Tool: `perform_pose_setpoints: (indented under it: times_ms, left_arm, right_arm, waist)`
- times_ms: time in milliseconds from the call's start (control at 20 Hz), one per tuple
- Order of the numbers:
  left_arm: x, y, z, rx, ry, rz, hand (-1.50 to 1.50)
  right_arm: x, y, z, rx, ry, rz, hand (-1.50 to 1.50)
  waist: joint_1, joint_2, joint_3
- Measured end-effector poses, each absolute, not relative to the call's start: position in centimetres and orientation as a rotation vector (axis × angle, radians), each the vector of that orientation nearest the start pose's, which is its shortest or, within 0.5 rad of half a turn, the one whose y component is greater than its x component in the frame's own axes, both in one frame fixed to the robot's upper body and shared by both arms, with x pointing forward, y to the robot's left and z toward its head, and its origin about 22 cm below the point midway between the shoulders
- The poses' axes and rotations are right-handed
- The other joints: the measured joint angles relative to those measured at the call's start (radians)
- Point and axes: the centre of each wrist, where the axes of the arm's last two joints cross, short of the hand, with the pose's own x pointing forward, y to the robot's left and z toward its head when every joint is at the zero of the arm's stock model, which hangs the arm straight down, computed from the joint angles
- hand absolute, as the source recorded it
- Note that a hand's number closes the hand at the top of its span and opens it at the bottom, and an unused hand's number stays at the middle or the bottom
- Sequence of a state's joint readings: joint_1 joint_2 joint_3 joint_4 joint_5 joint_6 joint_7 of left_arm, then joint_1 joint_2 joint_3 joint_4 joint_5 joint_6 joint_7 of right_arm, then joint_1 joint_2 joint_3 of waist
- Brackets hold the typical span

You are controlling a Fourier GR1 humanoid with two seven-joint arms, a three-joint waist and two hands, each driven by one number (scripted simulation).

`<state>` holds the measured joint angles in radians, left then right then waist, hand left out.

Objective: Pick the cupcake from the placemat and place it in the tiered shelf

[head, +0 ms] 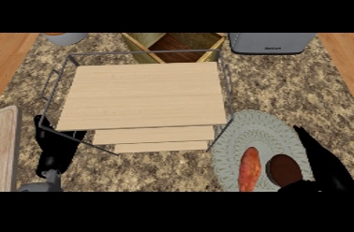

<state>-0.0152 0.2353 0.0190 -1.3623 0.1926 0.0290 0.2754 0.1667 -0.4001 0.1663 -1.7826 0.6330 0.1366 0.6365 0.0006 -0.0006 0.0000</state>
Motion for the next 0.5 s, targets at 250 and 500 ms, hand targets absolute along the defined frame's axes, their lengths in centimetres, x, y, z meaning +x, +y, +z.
perform_pose_setpoints:
  times_ms: [250, 500]
  left_arm:
    - [24.7, 28.9, -2.8, 0.089, -1.112, 0.044, 0.0]
    - [24.8, 28.5, -2.8, 0.096, -1.111, 0.051, 0.0]
  right_arm:
    - [20.1, -28.1, 1.4, -0.805, -0.866, 0.718, -1.5]
    - [21.1, -27.3, 0.3, -0.797, -0.896, 0.712, -1.5]
  waist:
    - [-0.001, 0.0, 0.0]
    - [-0.002, -0.002, -0.003]
